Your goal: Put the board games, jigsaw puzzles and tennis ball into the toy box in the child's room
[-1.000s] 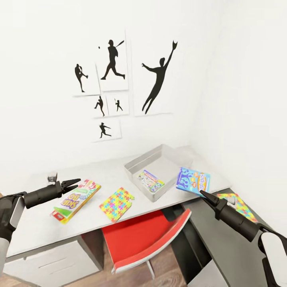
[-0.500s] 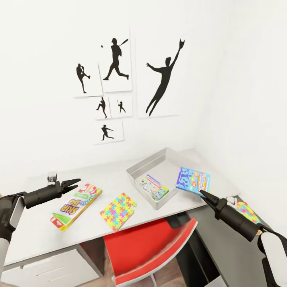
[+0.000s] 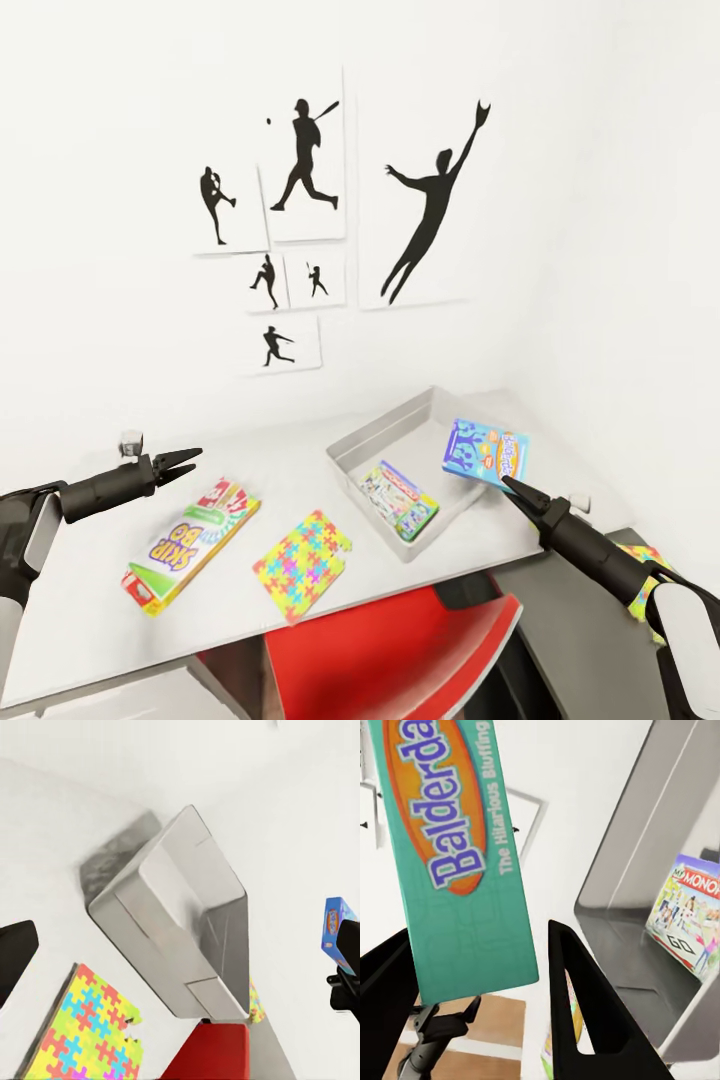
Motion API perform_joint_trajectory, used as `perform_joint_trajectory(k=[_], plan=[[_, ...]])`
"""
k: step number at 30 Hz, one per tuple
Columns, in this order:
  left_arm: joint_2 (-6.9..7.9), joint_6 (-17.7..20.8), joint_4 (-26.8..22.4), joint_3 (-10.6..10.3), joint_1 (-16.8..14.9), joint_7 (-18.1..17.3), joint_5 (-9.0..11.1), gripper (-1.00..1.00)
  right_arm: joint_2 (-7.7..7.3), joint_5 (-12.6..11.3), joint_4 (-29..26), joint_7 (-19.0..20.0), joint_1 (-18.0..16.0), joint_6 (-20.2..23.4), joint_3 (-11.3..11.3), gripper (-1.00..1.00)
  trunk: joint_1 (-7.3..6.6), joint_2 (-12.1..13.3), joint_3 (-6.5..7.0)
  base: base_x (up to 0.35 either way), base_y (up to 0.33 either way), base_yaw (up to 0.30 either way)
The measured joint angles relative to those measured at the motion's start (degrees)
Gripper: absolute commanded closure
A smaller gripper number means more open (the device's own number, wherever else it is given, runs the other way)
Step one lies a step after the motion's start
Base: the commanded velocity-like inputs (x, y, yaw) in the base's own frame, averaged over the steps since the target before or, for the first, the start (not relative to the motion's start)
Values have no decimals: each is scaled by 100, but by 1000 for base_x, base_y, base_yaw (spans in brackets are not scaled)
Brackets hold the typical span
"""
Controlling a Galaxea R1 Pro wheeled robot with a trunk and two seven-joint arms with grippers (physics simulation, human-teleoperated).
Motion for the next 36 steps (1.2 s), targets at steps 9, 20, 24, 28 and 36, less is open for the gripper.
perform_joint_trajectory(k=[9,20,24,28,36], plan=[[0,-3,0,2,0,-1,-1,-100,-26,-24,8,5,0,-78,0,100,0,0,64,148,21,0],[0,-4,0,0,-1,0,6,-100,-31,-31,8,-2,0,-81,0,100,3,1,68,78,2,0],[0,-5,0,0,0,0,6,-100,-26,-27,8,-4,0,-83,0,100,3,1,68,1,0,0],[0,-7,0,0,0,0,6,-100,-25,-24,8,-4,0,-83,0,100,3,1,68,0,0,0],[0,-9,0,-5,0,1,4,-100,1,1,18,-9,0,-181,0,100,2,1,68,104,0,0]])
